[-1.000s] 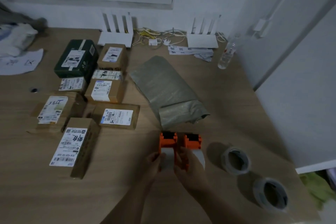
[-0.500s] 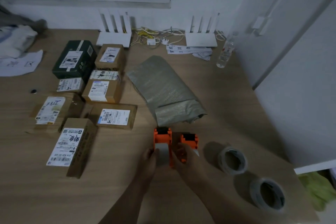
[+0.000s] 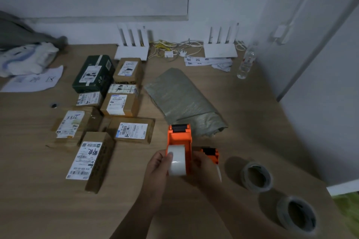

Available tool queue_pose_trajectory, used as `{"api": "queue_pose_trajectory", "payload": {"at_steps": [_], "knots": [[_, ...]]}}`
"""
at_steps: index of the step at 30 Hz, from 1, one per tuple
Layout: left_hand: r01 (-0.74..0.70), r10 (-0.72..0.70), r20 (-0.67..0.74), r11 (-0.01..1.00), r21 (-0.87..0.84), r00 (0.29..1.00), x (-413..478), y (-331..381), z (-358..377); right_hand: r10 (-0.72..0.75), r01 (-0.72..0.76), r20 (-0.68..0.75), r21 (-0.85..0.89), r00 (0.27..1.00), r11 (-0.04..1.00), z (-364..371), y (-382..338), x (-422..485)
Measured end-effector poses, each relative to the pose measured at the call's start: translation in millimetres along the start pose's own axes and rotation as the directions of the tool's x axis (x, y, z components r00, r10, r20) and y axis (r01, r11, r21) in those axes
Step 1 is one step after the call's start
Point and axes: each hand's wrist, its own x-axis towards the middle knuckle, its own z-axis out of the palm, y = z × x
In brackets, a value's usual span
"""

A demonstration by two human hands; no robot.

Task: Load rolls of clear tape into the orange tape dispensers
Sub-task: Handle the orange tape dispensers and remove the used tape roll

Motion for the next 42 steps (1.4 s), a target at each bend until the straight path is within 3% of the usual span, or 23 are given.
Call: {"api": "queue_pose_trajectory", "payload": {"at_steps": [4, 9, 20, 26, 30, 34, 42], "knots": [[0.004, -0.002, 0.024, 0.999, -0.046, 1.0, -4, 11, 4, 0.064, -0.062, -0.006, 0.148, 0.998, 0.987, 2, -4, -1], [0.008, 0.0, 0.047, 0.985, -0.172, 0.999, -8, 28, 10, 0.039, -0.038, -0.005, 0.067, 0.999, 0.997, 0, -3, 3], [0.068, -0.045, 0.08, 0.948, -0.311, 0.996, -7, 48, 17, 0.034, -0.031, -0.026, 0.085, 0.999, 0.996, -9, 2, 10], [0.08, -0.064, 0.064, 0.956, -0.283, 0.996, -1, 47, 24, -0.049, 0.112, -0.23, 0.269, 0.972, 0.957, -28, -23, 4], [0.046, -0.027, 0.088, 0.974, -0.223, 0.996, 1, 45, 33, -0.048, 0.095, -0.116, 0.44, 0.992, 0.893, -47, -56, -7], [0.039, -0.024, 0.075, 0.981, -0.192, 0.997, 5, 42, 39, -0.092, 0.103, -0.046, 0.424, 0.995, 0.9, -53, -64, -10], [0.054, -0.04, 0.08, 0.982, -0.183, 0.996, 11, 39, 48, -0.026, 0.022, 0.001, 0.457, 1.0, 0.889, -71, -57, -4]]}}
